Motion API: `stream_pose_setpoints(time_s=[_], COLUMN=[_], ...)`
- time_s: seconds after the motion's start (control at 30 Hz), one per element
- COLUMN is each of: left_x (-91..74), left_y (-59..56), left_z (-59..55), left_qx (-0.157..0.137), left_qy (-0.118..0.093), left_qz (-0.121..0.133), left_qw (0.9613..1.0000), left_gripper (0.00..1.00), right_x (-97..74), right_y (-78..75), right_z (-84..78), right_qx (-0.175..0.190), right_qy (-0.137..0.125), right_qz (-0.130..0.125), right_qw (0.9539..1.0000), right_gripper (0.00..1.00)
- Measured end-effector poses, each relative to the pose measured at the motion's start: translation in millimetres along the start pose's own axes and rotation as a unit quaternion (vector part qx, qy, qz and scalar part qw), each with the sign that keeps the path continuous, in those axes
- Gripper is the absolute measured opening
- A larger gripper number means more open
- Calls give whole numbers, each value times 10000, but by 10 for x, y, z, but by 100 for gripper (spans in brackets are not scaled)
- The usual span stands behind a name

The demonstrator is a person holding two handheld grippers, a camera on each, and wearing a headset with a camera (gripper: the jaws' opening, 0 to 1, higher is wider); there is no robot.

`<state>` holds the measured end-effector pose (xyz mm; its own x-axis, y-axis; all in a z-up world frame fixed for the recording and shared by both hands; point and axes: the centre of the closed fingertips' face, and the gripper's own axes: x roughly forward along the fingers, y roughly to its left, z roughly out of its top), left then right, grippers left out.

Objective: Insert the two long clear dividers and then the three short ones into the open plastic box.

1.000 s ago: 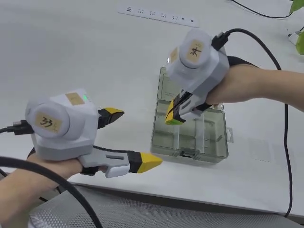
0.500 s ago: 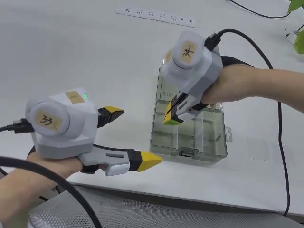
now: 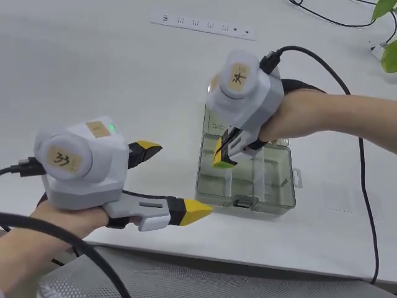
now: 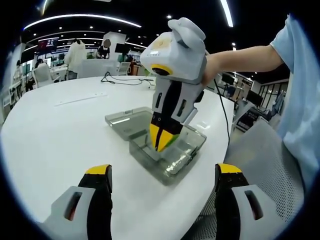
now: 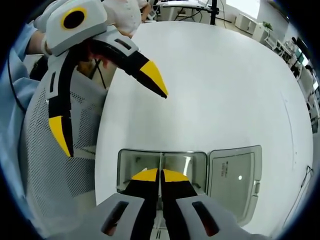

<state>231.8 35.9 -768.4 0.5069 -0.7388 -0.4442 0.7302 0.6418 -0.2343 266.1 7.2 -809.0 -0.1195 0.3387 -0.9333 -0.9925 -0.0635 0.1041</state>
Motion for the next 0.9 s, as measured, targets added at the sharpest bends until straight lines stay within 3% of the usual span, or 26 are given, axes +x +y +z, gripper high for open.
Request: stream_pose_setpoints(time_s=[0.23, 0.3, 0.5, 0.63, 0.9], left_x=[-10, -11, -2, -2, -27], left_y=[0, 2, -2, -9, 23], left_z=[14, 13, 23, 30, 45], left_qx=[0, 15, 12, 18, 31], left_qy=[7, 19, 22, 34, 34], left_qz=[12, 23, 17, 15, 51], left_qw=[10000, 10000, 10000, 10000, 10000], left_gripper=[86, 86, 86, 86, 88], right_x=[-3, -38, -125, -180, -266], right_y=[-17, -24, -53, -20, 42], right_z=[-19, 14, 54, 76, 117], right_qx=[-214, -323, -241, -246, -122], right_qy=[-65, -214, -570, -881, -1465], right_qz=[-31, -94, -62, -102, -162], right_qw=[9997, 9992, 9981, 9958, 9890], right_gripper=[5, 15, 31, 51, 80])
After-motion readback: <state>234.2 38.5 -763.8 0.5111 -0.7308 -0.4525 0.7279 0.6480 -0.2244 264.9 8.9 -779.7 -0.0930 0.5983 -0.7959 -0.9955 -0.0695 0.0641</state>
